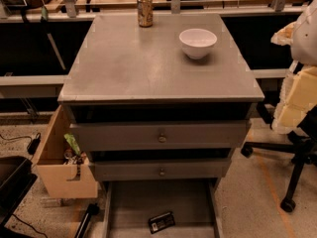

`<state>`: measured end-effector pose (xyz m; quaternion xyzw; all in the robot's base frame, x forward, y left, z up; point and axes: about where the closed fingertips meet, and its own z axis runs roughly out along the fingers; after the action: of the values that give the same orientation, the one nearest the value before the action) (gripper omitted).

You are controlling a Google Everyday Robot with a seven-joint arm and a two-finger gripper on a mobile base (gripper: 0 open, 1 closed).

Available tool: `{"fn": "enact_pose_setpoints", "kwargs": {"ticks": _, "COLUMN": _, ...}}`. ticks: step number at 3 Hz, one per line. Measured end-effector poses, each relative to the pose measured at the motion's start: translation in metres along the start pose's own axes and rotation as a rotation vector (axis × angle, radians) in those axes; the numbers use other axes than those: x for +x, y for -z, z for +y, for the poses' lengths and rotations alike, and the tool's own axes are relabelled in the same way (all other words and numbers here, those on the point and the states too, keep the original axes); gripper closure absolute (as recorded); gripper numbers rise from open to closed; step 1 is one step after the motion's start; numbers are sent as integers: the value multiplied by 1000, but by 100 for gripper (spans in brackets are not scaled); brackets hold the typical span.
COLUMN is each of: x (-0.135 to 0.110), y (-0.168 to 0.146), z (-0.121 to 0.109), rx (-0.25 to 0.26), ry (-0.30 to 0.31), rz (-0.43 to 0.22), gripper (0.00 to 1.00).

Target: Pick rxbar chocolate from bottom drawer and place on counter

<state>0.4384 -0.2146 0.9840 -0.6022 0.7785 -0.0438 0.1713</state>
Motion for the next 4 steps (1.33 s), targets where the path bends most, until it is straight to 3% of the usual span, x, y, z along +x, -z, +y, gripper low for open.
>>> {"fn": "enact_pose_setpoints", "kwargs": {"ticks": 1, "x": 0, "y": 0, "z": 0, "rx": 0, "ry": 0, "rz": 0, "gripper": 0}}
{"fn": "enact_pose_setpoints", "kwargs": {"ticks": 2, "x": 4, "y": -5, "z": 1, "rx": -8, "ry": 20, "rz": -92, "gripper": 0}}
{"fn": "enact_pose_setpoints", "kwargs": {"ticks": 3, "x": 30, "y": -54, "z": 2, "rx": -31, "ry": 5, "rz": -266, "gripper": 0}}
{"fn": "enact_pose_setpoints", "kwargs": {"ticks": 4, "x": 49, "y": -105, "z": 16, "rx": -44, "ry": -28, "rz": -489, "gripper": 0}}
